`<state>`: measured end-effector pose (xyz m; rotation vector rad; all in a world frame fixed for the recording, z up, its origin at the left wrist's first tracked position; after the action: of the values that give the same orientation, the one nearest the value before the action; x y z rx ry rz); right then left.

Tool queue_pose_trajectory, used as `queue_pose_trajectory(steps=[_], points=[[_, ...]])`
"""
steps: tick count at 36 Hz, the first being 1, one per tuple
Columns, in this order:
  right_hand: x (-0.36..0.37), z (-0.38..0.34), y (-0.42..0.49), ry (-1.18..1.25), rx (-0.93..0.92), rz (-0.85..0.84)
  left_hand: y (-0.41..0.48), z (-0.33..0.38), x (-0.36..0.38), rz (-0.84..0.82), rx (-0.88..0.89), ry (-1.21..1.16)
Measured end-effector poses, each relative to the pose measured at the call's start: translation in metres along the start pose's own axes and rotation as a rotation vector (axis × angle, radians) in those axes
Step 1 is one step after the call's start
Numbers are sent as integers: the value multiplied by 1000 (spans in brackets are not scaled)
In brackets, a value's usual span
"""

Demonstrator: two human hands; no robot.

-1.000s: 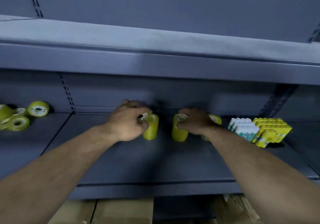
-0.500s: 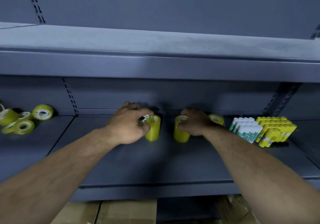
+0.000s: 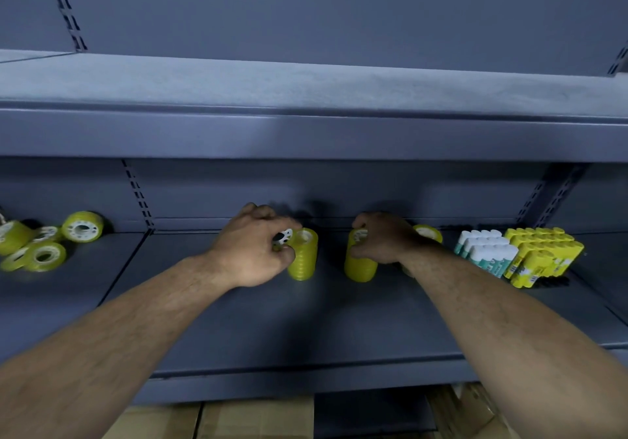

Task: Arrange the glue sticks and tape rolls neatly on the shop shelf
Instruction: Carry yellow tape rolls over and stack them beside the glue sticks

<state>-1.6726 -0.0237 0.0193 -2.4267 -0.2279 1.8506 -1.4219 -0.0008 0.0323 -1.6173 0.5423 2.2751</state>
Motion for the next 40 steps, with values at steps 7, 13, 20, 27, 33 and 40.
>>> queue_pose_trajectory(steps=[7,13,20,27,33,40], points=[[1,1,0,15,26,-14,-2,1,0,-44,-18,-19],[0,-2,-1,21,47,-27,-2,-1,0,-40,-18,-27],[1,-1,0,14,45,-28,-2,2,-1,-35,-9,-40],[-6,6,-8,39,30,-61,13,28,-2,-47,42,1],[-13,23,-34,53,89,52,41,70,9,-74,129,-28],[-19,35,-72,-14,113,166,72,112,26,-167,176,-2]])
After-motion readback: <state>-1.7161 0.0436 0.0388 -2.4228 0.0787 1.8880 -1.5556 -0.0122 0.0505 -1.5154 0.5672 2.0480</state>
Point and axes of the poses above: each hand's wrist, its own y-axis towards the middle knuckle, its own x-axis out of the palm, z = x × y, the point moved 3 cm from there along y, towards the middle knuckle, and after that the axes turned 8 degrees about -z, right-handed, at the moved point
